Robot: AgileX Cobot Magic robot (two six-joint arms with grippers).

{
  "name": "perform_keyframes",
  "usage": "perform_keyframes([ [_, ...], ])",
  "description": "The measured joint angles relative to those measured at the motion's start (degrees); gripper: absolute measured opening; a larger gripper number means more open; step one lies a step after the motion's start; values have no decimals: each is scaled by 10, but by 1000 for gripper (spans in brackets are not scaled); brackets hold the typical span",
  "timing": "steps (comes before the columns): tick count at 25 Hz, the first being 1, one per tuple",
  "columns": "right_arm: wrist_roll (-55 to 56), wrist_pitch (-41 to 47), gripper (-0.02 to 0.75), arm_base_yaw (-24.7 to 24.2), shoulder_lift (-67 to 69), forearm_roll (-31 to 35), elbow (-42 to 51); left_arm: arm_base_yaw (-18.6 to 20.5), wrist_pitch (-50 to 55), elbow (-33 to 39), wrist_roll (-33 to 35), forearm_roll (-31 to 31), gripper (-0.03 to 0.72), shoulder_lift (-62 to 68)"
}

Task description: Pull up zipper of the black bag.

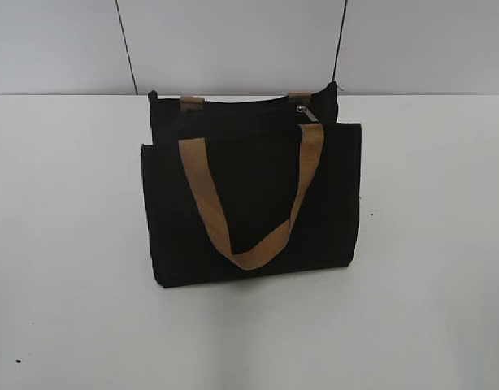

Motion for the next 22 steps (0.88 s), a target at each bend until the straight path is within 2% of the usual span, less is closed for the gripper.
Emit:
perform_keyframes([
  [9, -2, 1, 563, 0, 0, -15, 0, 0, 0, 0, 0, 0, 517, 0],
  [13, 3, 2, 563, 0, 0, -39, 0, 0, 0, 0, 0, 0, 502, 0],
  [22, 30, 2, 563, 0, 0, -44, 3, 0, 0, 0, 0, 0, 470, -1],
])
